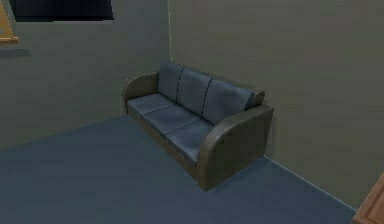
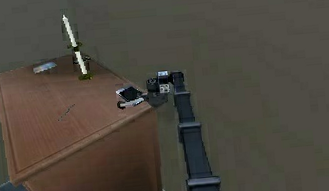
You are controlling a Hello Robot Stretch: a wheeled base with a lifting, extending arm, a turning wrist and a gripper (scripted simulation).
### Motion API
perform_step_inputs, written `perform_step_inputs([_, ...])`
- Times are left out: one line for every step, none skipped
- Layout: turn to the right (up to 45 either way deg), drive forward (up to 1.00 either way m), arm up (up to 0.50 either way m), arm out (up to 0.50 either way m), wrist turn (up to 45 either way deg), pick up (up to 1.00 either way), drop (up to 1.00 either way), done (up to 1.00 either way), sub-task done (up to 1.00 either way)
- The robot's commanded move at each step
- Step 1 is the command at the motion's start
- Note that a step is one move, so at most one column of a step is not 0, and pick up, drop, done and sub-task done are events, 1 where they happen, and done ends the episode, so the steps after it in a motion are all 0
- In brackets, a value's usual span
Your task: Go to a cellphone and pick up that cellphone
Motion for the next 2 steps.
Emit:
perform_step_inputs([0.0,0.00,0.10,0.00,0.0,0.00,0.00,0.00,0.00])
perform_step_inputs([0.0,0.00,0.00,0.00,0.0,0.00,0.00,1.00,0.00])
